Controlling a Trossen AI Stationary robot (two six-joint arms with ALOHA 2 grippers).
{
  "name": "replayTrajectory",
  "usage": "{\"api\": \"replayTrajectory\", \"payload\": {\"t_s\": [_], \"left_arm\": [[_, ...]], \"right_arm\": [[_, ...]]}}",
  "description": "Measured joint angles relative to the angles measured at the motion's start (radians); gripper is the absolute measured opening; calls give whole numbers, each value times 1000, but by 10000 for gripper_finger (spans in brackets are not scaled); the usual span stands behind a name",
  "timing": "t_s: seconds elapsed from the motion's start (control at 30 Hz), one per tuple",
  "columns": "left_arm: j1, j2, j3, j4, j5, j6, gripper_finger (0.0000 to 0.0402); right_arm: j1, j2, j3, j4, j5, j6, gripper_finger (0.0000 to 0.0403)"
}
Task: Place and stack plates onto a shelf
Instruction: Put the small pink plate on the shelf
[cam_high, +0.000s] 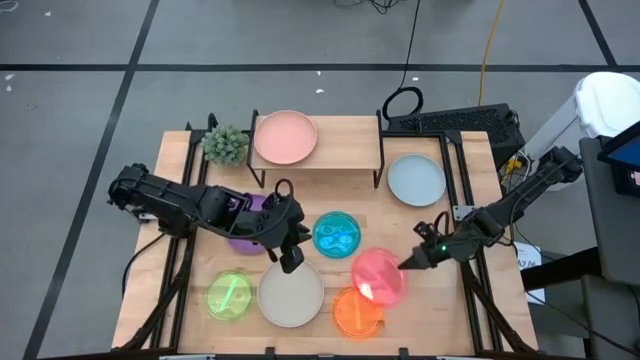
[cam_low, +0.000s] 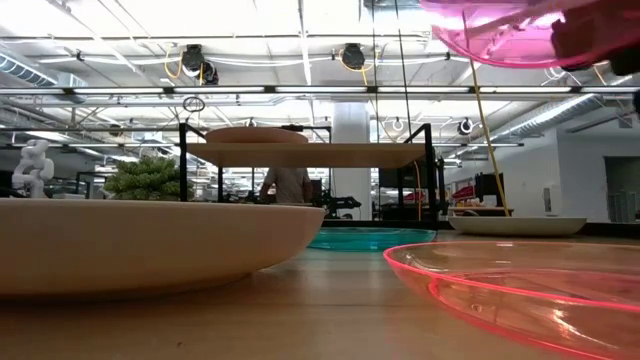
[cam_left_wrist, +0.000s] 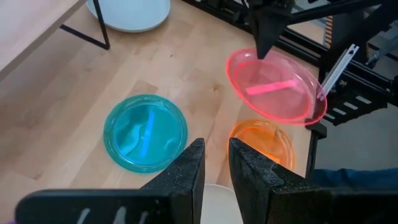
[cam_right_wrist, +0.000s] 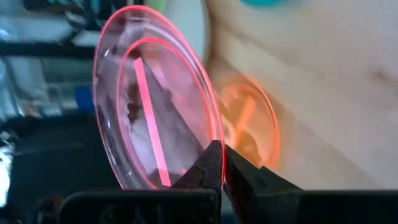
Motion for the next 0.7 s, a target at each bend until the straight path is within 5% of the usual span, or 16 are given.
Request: {"api": "replayTrajectory", "payload": {"t_s": [0.7], "left_arm": [[-2,0,0,2,-8,-71,76]], "right_arm": [[-343,-4,0,374,185,-178,0]]}}
